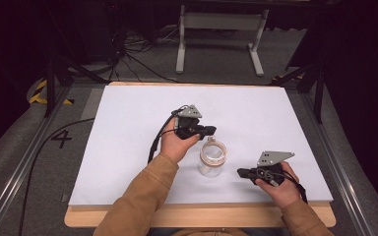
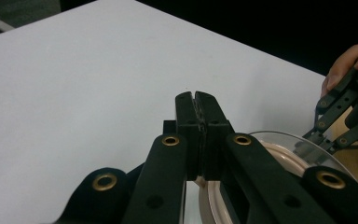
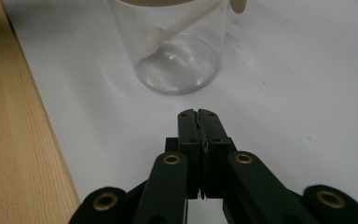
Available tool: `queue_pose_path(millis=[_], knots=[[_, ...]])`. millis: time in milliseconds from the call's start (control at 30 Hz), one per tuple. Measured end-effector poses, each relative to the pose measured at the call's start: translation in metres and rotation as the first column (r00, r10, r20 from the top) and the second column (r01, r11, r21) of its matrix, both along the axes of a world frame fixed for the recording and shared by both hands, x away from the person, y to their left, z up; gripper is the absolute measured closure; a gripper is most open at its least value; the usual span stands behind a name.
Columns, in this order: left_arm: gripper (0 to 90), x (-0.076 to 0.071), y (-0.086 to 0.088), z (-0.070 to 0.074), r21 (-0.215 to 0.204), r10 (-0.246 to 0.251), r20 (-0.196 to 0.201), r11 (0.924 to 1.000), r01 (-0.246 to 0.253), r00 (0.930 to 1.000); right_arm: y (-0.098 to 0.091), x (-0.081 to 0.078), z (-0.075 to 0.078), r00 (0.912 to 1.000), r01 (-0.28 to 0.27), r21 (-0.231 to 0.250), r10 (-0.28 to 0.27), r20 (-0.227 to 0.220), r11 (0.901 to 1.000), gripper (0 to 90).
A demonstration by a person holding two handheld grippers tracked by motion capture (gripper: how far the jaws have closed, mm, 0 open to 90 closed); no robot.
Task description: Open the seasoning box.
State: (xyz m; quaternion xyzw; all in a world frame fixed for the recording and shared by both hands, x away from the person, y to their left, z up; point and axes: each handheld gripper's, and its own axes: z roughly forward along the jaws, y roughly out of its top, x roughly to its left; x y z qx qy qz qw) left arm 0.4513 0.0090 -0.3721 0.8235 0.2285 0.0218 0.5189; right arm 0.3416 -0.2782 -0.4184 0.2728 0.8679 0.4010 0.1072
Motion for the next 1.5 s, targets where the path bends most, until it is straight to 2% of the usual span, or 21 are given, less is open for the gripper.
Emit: queue_pose_path(millis=[267, 433, 467, 667, 1167, 1500], knots=[[89.0, -0.001, 0.0, 0.0, 0.025, 0.0, 0.0, 0.9997, 0.0, 1.0, 0.004, -0.004, 0.006, 0.9998, -0.011, 0.019, 0.01, 0.019, 0.9998, 89.5], [89.6, 0.0, -0.001, -0.001, 0.018, -0.002, 0.002, 0.9998, 0.002, 1.0, 0.004, -0.004, 0.011, 0.9996, -0.007, 0.057, 0.006, 0.027, 0.9984, 89.6], [89.6, 0.0, 0.0, 0.0, 0.026, -0.007, 0.004, 0.9996, 0.007, 1.0, 0.006, -0.005, 0.012, 0.9996, -0.009, 0.062, 0.007, 0.027, 0.998, 89.7], [89.6, 0.001, 0.0, -0.002, 0.006, -0.002, -0.006, 1.0, 0.002, 1.0, 0.017, -0.005, 0.023, 0.9981, -0.029, 0.104, 0.023, 0.058, 0.9941, 89.6], [89.9, 0.003, 0.001, -0.004, -0.005, 0.003, -0.011, 1.0, -0.003, 0.9999, 0.029, 0.0, 0.026, 0.9983, -0.052, 0.157, 0.047, 0.034, 0.9863, 88.3], [90.0, 0.003, 0.0, -0.005, -0.005, 0.007, -0.003, 1.0, -0.007, 1.0, 0.031, 0.003, 0.028, 0.9987, -0.048, 0.16, 0.045, 0.023, 0.9859, 89.4]])
